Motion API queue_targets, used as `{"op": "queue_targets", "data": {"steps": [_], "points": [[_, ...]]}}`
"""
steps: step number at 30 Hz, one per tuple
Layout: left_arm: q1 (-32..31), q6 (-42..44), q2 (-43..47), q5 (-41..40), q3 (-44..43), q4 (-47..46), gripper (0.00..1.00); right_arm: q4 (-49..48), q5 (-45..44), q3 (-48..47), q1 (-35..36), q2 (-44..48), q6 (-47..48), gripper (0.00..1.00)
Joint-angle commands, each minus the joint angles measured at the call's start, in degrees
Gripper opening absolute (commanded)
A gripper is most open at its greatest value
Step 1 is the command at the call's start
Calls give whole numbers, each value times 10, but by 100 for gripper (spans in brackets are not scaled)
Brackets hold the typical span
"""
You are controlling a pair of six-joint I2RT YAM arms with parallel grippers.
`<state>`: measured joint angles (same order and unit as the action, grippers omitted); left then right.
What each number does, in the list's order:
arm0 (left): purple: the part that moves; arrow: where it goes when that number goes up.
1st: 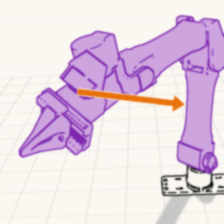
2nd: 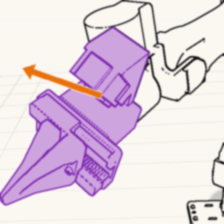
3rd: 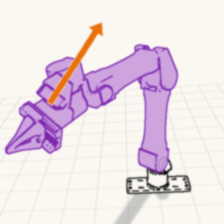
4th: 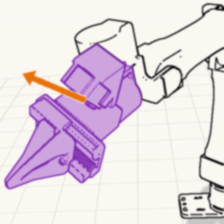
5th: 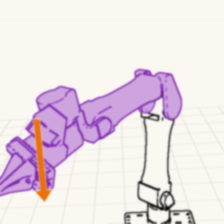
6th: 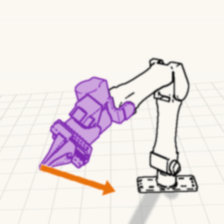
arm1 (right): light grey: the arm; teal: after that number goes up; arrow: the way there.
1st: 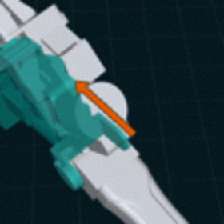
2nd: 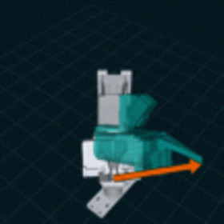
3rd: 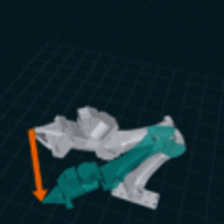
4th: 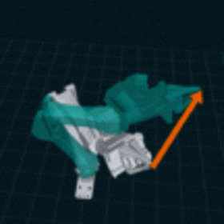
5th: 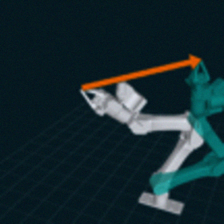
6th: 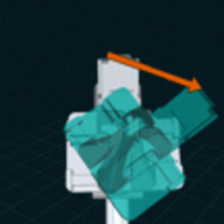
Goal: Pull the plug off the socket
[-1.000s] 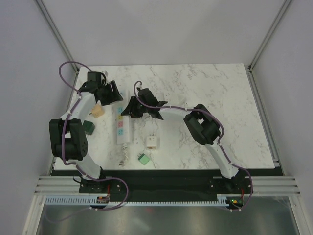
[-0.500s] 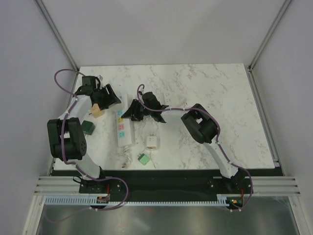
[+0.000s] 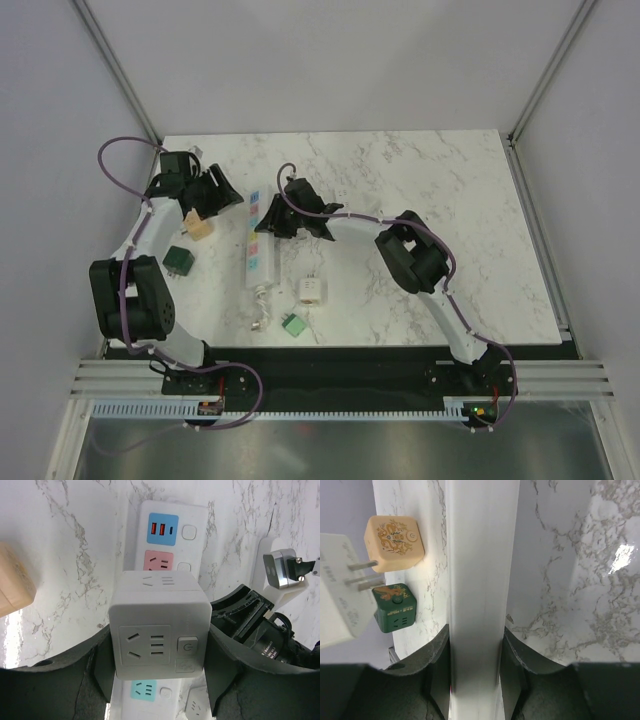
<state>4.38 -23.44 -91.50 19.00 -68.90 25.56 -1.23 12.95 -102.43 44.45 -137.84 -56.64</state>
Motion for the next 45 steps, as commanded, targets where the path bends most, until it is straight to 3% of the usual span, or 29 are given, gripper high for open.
{"op": "queue_targets", "data": {"steps": [1, 3, 5, 10, 16, 20, 26, 33, 40, 45], "points": [[1, -15, 33, -27, -5, -12, 2, 91, -59, 1, -5, -19, 69, 0], [1, -15, 32, -35, -5, -10, 2, 86, -49, -6, -4, -16, 81, 0], [1, -15, 31, -40, -5, -11, 2, 84, -38, -17, -4, -9, 100, 10], [1, -13, 32, -56, -4, -10, 2, 143, -47, -78, -3, 1, 151, 52], [1, -7, 35, -77, -2, -6, 2, 203, -84, -116, -5, 27, 211, 76], [-1, -4, 35, -90, 1, -7, 2, 237, -118, -115, -5, 70, 256, 80], [-14, 9, 41, -156, 2, -7, 2, 240, -165, -5, -1, 176, 319, 81], [-62, 23, 42, -232, 13, -13, 2, 129, -152, 239, 13, 321, 331, 81], [-120, 23, 22, -339, 11, -19, 2, 38, -164, 379, 23, 407, 364, 81], [-151, 33, -45, -436, -86, 41, 2, -3, -174, 445, 23, 441, 380, 81]]}}
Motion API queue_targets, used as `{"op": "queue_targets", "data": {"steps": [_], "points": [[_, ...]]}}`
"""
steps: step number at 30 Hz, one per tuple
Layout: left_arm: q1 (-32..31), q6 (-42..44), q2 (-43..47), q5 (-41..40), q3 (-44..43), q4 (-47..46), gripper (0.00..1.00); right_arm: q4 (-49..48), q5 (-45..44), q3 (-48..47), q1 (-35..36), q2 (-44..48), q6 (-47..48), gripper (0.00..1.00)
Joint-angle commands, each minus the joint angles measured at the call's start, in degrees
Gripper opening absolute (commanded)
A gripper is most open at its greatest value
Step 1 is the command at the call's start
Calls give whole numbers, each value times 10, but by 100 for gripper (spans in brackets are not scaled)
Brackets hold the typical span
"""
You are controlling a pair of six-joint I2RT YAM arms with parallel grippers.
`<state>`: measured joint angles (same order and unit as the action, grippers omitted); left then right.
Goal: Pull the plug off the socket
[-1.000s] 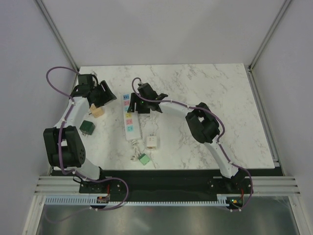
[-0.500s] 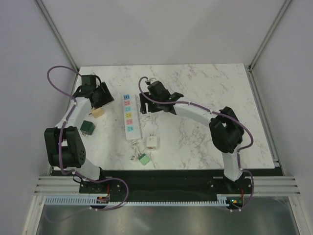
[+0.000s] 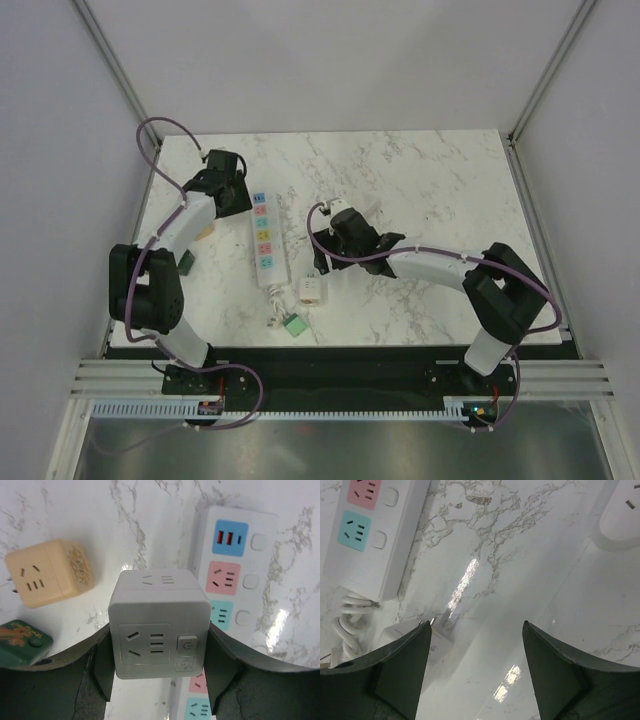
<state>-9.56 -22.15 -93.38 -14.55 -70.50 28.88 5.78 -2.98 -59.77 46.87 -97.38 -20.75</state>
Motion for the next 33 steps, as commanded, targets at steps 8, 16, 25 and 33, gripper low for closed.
{"op": "queue_targets", "data": {"steps": [8, 16, 25, 33], "points": [[-17, 173, -165, -230, -277, 23, 2, -110, -11, 54, -1, 54, 16, 80], [-17, 280, -299, -331, -408, 22, 2, -154, -21, 88, -3, 75, 15, 80], [-15, 349, -353, -399, -415, -42, 2, -177, -11, 105, -2, 76, 4, 80], [-4, 397, -413, -461, -424, -93, 6, -184, -4, 108, -6, 62, -1, 81]]}}
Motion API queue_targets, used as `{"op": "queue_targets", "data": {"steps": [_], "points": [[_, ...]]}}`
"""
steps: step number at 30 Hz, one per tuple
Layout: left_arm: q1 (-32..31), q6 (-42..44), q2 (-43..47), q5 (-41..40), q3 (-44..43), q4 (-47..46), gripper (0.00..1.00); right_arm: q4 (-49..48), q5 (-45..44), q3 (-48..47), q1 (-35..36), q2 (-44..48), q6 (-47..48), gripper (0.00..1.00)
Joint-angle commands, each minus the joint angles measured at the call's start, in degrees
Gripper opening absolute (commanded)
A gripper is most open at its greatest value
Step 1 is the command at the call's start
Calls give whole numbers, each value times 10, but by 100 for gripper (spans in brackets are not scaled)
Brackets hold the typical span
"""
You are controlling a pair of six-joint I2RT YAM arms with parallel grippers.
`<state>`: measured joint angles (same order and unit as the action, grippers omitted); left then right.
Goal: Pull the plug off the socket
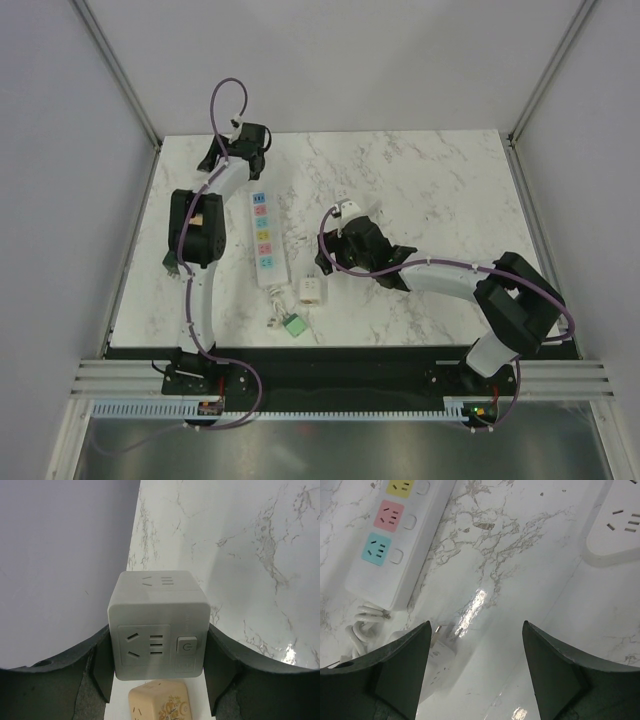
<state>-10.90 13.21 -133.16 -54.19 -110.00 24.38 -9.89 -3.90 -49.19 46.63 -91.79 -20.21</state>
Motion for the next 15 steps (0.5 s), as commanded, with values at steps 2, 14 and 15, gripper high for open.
{"op": "queue_targets", "data": {"steps": [2, 14, 15], "points": [[15, 39, -17, -65, -23, -48, 8, -29, 8, 2, -4, 2, -8, 81], [25, 24, -45, -61, -11, -46, 54, -36, 21, 3, -11, -10, -17, 80], [25, 24, -46, -60, -9, -46, 57, -37, 21, 3, -12, -10, -16, 80]]}}
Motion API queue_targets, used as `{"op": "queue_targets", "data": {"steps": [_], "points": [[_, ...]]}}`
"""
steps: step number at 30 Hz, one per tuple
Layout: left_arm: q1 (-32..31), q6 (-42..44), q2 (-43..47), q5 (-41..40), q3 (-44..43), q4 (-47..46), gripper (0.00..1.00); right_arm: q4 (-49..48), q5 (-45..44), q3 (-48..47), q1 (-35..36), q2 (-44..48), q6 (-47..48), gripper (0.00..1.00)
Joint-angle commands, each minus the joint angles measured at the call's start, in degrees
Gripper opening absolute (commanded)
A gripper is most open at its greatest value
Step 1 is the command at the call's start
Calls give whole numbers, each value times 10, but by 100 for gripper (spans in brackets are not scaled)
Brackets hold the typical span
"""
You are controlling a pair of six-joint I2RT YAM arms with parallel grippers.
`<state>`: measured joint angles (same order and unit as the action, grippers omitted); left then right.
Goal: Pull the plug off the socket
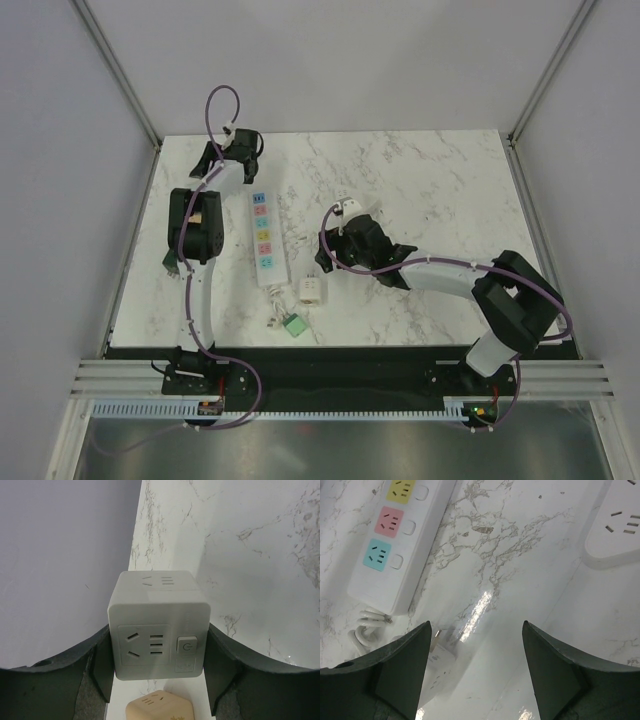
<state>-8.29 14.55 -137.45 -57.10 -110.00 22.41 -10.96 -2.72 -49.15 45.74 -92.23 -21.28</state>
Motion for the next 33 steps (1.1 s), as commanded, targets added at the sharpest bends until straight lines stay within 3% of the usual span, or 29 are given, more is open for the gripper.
{"op": "queue_targets", "data": {"steps": [1, 8, 11, 22, 25, 33], "points": [[-1, 8, -4, -31, -6, -27, 65, -27, 11, 3, -4, -7, -5, 80], [-1, -16, 0, -23, 18, -21, 77, -30, 16, 6, -6, -3, -7, 80], [-1, -28, 9, 4, 19, -8, 99, -31, 18, 6, -6, -5, -9, 80], [7, -135, 111, 143, -29, 99, 100, -31, 21, 9, -9, 6, -7, 80], [16, -195, 145, 223, -39, 143, 100, -35, 18, 14, -10, 9, -8, 80], [35, -241, 248, 465, 16, 171, 100, -41, 40, 12, -11, -8, -14, 80]]}}
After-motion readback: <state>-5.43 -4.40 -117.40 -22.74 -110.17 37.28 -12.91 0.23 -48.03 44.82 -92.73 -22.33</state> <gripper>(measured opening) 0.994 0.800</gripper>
